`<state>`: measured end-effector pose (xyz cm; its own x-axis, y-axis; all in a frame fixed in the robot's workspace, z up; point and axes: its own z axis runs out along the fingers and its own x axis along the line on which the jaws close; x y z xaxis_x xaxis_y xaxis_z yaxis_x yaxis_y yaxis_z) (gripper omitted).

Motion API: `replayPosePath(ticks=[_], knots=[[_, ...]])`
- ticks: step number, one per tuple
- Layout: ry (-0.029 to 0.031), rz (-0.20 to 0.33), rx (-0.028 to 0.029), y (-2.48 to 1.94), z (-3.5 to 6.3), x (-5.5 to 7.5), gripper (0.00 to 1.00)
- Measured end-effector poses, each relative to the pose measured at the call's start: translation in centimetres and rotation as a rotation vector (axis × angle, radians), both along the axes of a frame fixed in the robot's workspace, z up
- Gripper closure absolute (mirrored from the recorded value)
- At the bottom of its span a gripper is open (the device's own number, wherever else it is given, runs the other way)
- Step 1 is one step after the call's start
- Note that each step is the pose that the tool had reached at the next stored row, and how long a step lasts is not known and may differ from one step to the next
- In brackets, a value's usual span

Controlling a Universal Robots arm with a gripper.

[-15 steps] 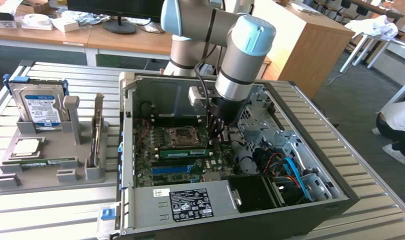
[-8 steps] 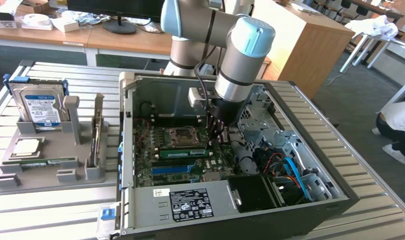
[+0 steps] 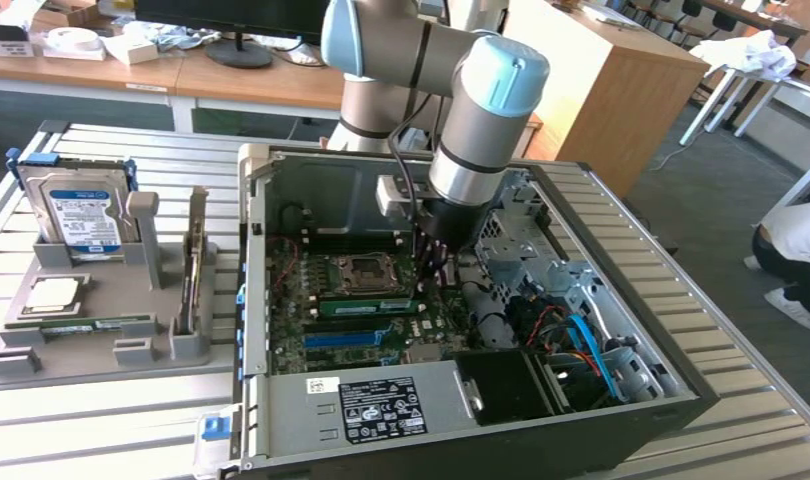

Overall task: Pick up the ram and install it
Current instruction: 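Press down the ram until it locks into place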

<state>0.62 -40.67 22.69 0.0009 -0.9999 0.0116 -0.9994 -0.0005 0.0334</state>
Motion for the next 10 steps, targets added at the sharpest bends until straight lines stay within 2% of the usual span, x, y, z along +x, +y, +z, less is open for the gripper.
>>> replayPosePath(ticks=[10], knots=[[-0.0002, 0.0, 0.0003, 0.01, -0.2, 0.0, 0.9]])
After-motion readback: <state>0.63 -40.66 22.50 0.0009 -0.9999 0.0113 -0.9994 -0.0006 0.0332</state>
